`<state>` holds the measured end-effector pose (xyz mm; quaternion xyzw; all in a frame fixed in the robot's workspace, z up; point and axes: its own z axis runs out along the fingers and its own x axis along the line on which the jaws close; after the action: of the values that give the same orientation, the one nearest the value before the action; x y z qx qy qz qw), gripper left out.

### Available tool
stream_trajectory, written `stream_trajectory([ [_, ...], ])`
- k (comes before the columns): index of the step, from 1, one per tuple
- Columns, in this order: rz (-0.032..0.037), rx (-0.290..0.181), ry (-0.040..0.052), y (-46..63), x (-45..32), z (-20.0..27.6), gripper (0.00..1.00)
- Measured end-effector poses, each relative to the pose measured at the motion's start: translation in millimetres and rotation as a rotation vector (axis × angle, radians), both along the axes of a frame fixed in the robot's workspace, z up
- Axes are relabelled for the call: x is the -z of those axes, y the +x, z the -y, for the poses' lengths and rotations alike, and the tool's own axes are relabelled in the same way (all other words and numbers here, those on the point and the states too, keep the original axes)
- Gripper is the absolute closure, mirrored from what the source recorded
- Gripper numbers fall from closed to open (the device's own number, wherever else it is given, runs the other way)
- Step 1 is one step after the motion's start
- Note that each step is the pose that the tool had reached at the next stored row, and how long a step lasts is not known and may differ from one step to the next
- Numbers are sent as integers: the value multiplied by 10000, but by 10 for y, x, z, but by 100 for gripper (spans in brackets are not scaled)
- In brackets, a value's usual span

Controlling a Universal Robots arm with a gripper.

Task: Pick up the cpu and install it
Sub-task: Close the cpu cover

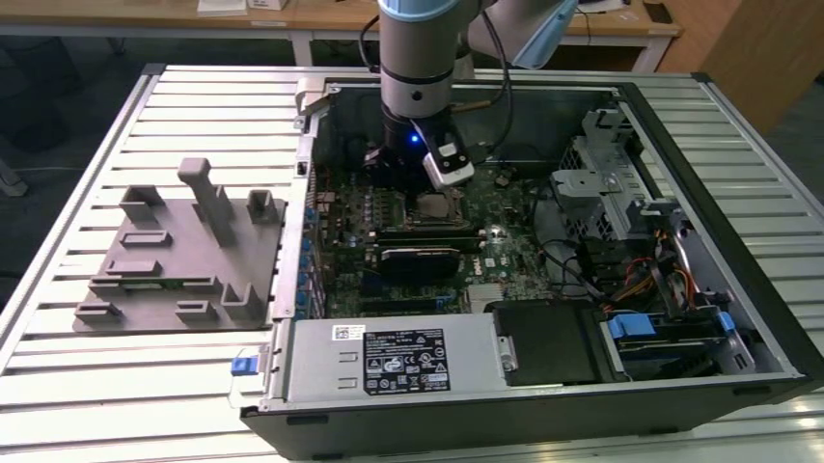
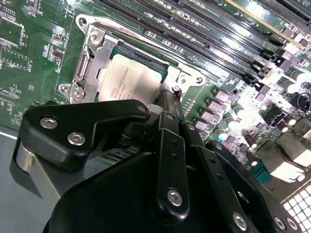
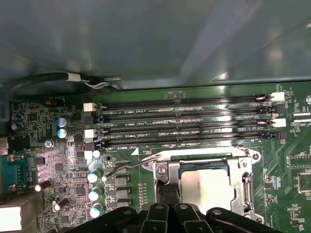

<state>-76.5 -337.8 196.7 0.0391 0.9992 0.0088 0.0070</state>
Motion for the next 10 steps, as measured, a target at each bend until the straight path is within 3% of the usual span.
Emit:
stream_trajectory([
  [10, 4, 0, 4, 0, -60, -1, 89],
])
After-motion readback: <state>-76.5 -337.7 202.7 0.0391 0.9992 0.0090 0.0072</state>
